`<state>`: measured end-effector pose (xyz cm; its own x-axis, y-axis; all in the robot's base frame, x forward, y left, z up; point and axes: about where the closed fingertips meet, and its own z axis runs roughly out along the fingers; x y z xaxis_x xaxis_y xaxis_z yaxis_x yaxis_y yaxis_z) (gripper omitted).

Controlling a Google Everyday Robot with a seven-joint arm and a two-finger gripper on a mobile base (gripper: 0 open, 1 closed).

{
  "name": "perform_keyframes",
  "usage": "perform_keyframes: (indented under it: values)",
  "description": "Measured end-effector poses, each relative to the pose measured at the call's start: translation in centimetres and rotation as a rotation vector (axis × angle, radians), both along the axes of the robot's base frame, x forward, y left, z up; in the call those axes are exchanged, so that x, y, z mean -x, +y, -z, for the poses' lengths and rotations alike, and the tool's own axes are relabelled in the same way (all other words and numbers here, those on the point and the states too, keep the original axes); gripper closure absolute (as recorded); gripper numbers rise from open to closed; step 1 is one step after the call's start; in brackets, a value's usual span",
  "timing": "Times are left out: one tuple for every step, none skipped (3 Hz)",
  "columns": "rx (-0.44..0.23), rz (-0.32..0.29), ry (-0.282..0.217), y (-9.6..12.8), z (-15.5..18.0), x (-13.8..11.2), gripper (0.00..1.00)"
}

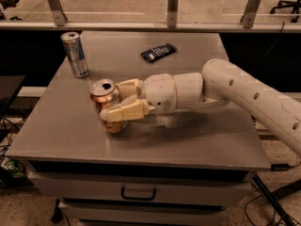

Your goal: Place orange can upright

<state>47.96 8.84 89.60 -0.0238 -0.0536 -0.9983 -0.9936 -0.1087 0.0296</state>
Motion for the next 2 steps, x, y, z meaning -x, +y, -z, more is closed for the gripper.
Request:
perform_keyframes:
  values:
    - [-0.020,-0.013,0.008,0.13,0.13,0.19,0.00]
    - [-0.020,-0.013,0.008,0.14,0.12,0.20,0.00]
